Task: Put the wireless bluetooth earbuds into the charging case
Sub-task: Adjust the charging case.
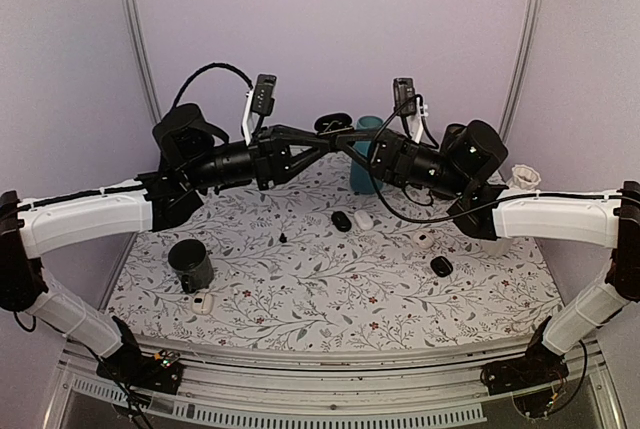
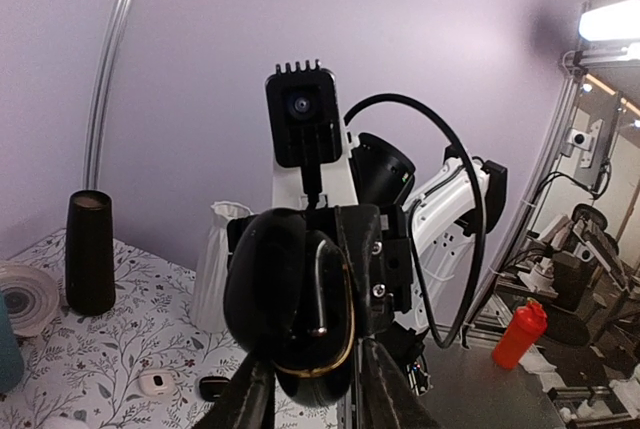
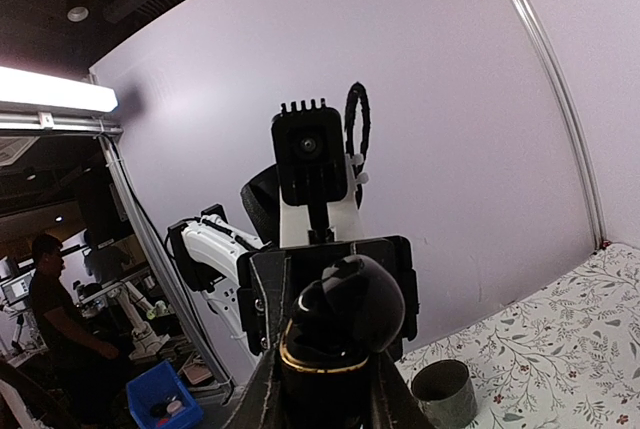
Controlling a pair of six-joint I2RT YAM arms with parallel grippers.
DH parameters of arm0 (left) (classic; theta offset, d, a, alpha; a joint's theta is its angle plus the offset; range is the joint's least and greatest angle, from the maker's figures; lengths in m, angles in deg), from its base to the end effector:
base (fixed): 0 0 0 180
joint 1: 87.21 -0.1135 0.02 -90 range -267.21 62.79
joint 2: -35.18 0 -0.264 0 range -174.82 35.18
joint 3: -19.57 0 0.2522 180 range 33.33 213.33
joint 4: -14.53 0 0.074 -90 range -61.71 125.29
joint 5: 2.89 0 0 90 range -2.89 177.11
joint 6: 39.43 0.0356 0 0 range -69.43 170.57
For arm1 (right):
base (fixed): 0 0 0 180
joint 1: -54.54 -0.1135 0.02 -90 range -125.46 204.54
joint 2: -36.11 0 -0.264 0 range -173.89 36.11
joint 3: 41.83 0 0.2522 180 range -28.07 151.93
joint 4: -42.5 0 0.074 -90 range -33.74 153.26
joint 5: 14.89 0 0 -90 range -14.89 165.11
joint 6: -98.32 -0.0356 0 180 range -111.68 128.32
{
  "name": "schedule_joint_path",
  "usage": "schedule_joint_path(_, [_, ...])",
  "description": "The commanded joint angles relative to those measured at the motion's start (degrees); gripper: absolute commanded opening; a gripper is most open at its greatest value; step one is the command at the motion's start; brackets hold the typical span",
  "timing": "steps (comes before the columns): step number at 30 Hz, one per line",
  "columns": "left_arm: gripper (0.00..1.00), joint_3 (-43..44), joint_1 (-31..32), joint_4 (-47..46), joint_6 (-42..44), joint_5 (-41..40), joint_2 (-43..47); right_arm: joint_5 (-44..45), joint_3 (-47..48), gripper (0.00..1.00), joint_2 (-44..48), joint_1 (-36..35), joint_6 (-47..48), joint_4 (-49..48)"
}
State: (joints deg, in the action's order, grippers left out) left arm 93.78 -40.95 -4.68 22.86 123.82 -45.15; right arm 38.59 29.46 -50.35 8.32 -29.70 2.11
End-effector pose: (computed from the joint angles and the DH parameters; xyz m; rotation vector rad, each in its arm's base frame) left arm 0.2102 -0.2505 0.3701 0.8274 1.3267 -1.4752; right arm 0.2199 0.2601 0.3547 -0.7319 1.1906 1.6143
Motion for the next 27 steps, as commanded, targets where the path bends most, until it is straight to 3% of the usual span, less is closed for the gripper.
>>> schedule_joint_path(1, [0.31,0.3,1.2,-2.9,-0.1,0.5,-1.3,1.4,1.8,0.04,-0.5,-0.5,-1.0,1.0])
schedule_joint_path(8, [0.24,0.1,1.4,-3.9,0.0,0.0,-1.1,1.4,1.8,0.04,-0.8,-0.5,-0.8,1.5])
schedule_joint_path(12, [0.10,-0.2,1.3,-4.4,0.1,0.1,-0.8,1.5,1.7,0.05,-1.0,-0.5,-0.6,2.6])
schedule_joint_path(15, [0.00,-0.6,1.3,-4.7,0.3,-0.2,-0.5,2.0,1.3,0.11,-0.7,-0.5,-0.3,3.1])
schedule_joint_path(22, [0.00,-1.6,1.3,-6.7,-0.6,-1.1,0.0,3.3,0.2,0.30,0.1,-0.5,0.1,3.4])
schedule_joint_path(27, [0.00,-2.5,1.3,-7.6,-0.6,-2.0,0.7,3.7,-0.4,0.38,0.3,-0.5,0.0,3.3])
